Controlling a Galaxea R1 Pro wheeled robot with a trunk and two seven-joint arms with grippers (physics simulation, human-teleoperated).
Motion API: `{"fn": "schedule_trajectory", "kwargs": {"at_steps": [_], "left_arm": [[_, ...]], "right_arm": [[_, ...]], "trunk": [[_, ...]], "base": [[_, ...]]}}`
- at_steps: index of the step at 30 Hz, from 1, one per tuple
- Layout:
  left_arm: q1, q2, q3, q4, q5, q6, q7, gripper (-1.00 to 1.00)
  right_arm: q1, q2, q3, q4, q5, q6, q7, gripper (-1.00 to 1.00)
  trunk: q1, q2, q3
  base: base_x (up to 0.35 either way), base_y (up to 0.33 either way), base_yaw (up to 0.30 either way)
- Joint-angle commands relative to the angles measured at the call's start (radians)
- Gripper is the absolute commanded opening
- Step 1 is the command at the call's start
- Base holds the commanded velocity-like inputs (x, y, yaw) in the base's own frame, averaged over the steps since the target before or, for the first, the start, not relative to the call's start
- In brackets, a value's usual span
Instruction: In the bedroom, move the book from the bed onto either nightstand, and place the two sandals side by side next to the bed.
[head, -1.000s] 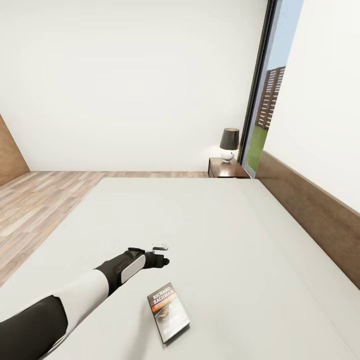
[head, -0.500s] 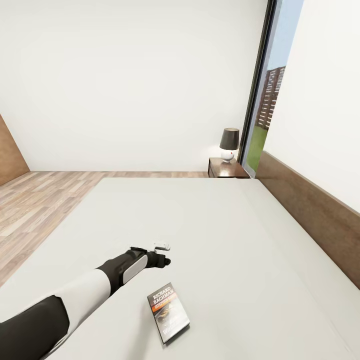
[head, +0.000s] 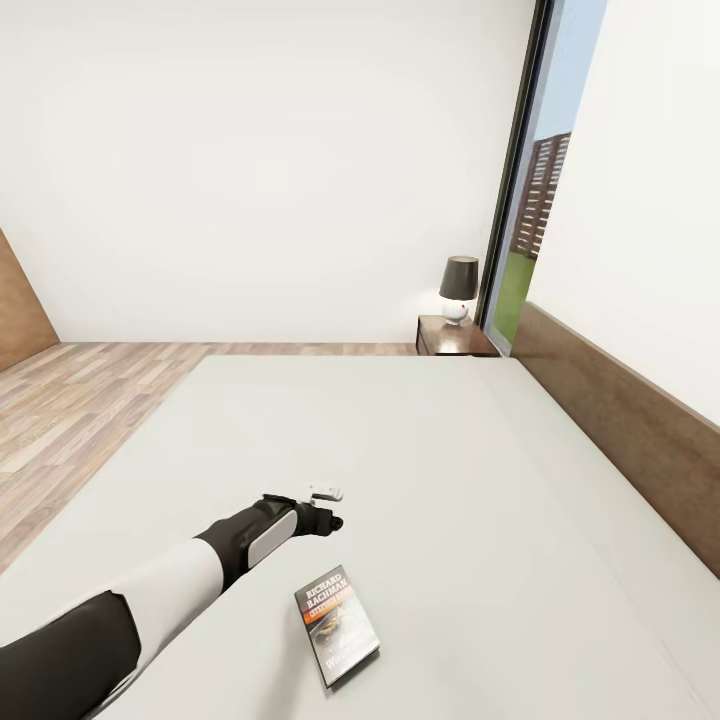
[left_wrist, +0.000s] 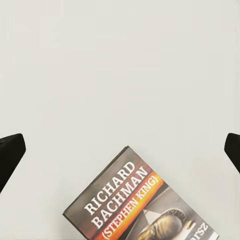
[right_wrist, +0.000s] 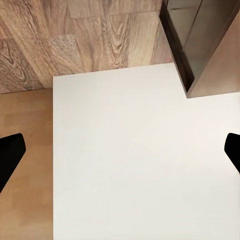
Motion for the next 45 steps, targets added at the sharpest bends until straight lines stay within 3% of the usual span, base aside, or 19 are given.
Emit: {"fn": "schedule_trajectory", "kwargs": {"at_steps": [1,45], "left_arm": [[-0.001,0.001,-0.006,-0.002,0.01,0.001,0.008,1.0],[-0.001,0.001,-0.006,-0.002,0.011,-0.003,0.004,1.0]], "right_arm": [[-0.001,0.0,-0.008,0.002,0.011,0.001,-0.004,1.0],[-0.001,0.001,-0.007,0.002,0.011,0.001,-0.004,1.0]], "trunk": [[0.0,0.0,-0.001],[0.0,0.0,-0.001]], "base": [[0.0,0.0,0.0],[-0.007,-0.06,0.0]]}}
